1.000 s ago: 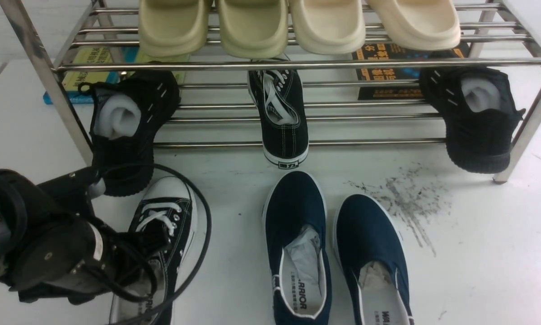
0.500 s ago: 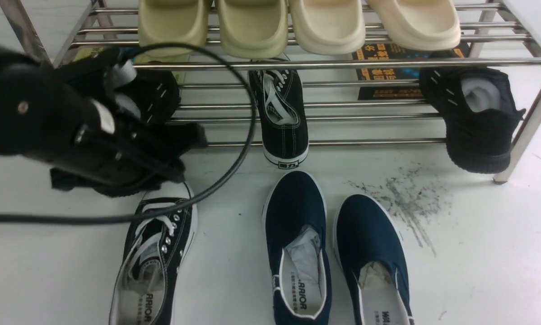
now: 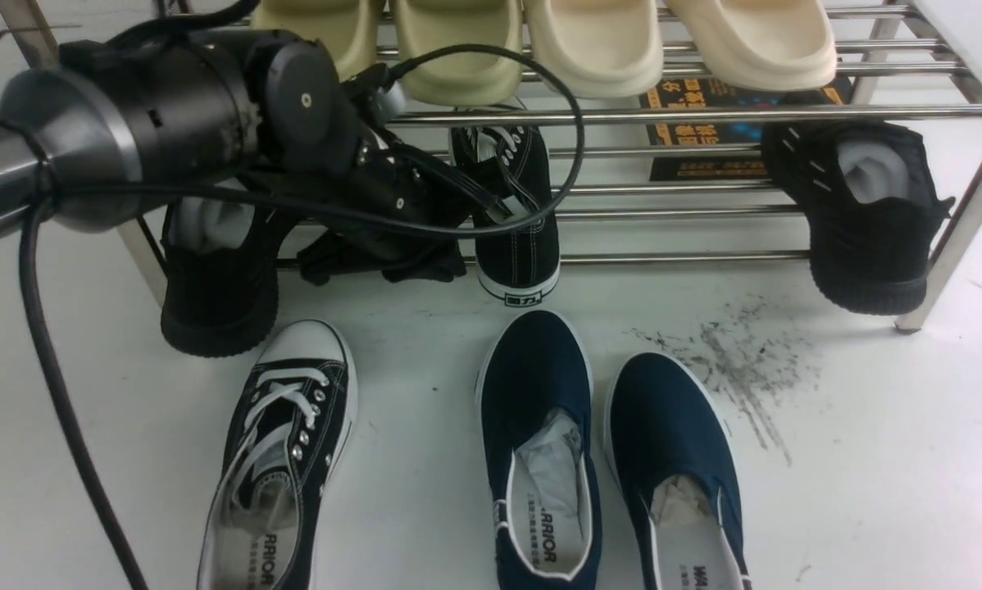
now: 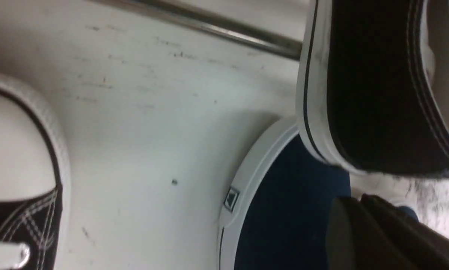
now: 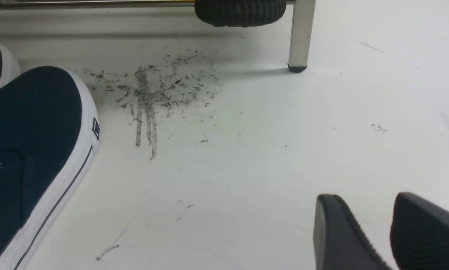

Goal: Take the shoes off the shelf with your hand on the white table.
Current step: 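Grasp a shoe standing on the lower shelf of the shoe rack with the left gripper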

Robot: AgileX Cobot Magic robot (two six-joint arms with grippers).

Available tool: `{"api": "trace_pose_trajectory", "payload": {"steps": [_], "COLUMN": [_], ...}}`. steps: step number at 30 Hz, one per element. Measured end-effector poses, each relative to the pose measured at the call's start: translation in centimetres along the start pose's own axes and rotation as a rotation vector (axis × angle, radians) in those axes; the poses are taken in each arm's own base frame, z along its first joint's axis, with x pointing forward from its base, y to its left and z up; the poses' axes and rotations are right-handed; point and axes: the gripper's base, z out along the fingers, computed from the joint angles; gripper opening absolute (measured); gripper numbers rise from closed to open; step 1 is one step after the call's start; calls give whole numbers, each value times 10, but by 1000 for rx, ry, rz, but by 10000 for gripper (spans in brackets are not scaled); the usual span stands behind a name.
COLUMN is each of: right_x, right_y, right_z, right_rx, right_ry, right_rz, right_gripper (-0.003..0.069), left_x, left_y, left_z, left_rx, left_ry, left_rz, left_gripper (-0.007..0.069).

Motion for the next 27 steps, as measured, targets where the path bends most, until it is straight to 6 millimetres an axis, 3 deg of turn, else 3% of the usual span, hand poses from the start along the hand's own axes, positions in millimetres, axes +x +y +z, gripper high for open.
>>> {"api": "trace_pose_trajectory", "payload": {"steps": [4, 6, 10, 15, 27], "right_x": [0, 0, 0, 0, 0], "right_y": [0, 0, 0, 0, 0], "right_z": [0, 0, 0, 0, 0], "right_rx": [0, 0, 0, 0, 0], "right_ry": [0, 0, 0, 0, 0], "right_rz": [0, 0, 0, 0, 0], "right_gripper": [242, 242, 242, 242, 242], "left_x": [-4, -7, -10, -13, -15], "left_y": [-3, -6, -8, -9, -3], "left_z": [-1, -1, -1, 8, 43], "left_rx": [29, 53, 77, 104, 120], "left_ry": [-41, -71, -99, -139, -179], "left_rz": [-2, -8, -15, -28, -58], "left_gripper": [199, 300, 388, 419, 407]}}
